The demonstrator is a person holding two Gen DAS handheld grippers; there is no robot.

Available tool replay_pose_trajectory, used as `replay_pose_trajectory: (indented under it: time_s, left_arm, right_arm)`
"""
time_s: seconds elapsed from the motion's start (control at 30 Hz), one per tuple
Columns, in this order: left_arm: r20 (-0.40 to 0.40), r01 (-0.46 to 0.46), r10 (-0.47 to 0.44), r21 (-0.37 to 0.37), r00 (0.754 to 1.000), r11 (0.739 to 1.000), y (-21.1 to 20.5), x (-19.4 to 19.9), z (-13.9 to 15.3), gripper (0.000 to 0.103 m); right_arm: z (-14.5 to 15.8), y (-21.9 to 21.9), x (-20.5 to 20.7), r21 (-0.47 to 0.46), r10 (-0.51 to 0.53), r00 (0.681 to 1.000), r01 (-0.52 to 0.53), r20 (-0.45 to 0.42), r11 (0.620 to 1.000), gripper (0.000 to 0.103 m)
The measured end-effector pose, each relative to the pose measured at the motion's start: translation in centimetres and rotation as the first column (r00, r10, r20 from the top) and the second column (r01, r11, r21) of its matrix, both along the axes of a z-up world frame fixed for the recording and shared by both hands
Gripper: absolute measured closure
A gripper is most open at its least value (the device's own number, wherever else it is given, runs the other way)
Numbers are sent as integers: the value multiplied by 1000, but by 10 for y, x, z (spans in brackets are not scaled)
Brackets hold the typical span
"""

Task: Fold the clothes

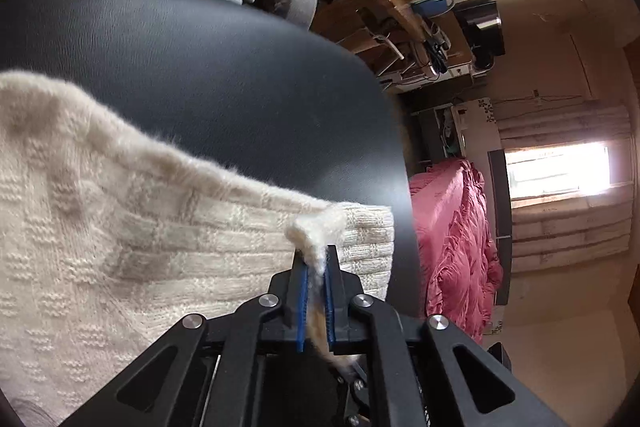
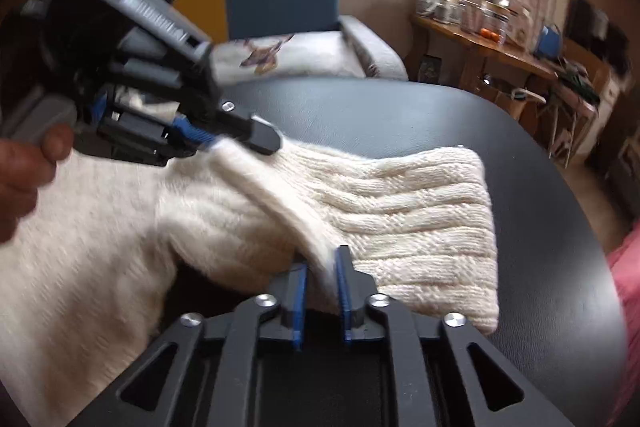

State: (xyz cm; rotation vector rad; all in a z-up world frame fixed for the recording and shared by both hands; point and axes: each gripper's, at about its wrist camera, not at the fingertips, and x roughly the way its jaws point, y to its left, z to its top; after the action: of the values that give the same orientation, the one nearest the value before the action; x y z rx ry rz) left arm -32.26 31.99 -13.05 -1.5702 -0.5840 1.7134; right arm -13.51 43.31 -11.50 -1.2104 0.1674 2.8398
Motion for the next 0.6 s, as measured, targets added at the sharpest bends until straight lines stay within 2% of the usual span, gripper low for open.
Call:
replay_pose_trajectory:
  time_s: [0.03,0.13,0.2,0.23,0.3,0.33,0.4,0.47,0.5,0.53,0.6]
  left_arm:
    - [-28,-11,11,2,1000,1000,-4,-2,11,98]
    - [-90,-42,43,17,995,999,-25,-11,43,98]
    - [-121,-63,67,31,990,998,-39,-17,63,98]
    - [-140,-74,78,39,987,997,-49,-20,73,98]
    - [-179,-97,104,52,978,994,-67,-24,94,98]
    - [-194,-110,120,61,974,992,-80,-26,104,98]
    - [-225,-133,147,75,963,988,-106,-29,122,98]
    - [-254,-160,176,84,951,984,-137,-29,137,98]
    - [-263,-176,194,89,945,980,-151,-30,142,98]
    - [-271,-193,211,93,939,977,-166,-30,148,98]
    - [-280,-221,241,101,929,970,-193,-29,153,98]
  right_arm:
    - [5,7,4,-51,-28,999,27,-22,998,55]
    - [15,26,15,-232,-93,994,79,-50,970,52]
    - [16,37,21,-372,-119,992,93,-47,923,47]
    - [13,40,24,-462,-122,991,87,-46,883,45]
    - [5,45,30,-644,-125,991,65,-47,762,37]
    - [-1,45,31,-727,-127,991,53,-48,684,30]
    - [-13,42,31,-853,-131,990,26,-49,521,23]
    - [-23,33,27,-925,-134,989,0,-55,380,19]
    - [-27,27,25,-947,-138,989,-6,-53,322,14]
    - [-31,20,21,-962,-142,989,-7,-48,273,8]
    - [-40,7,14,-982,-155,987,0,-30,191,4]
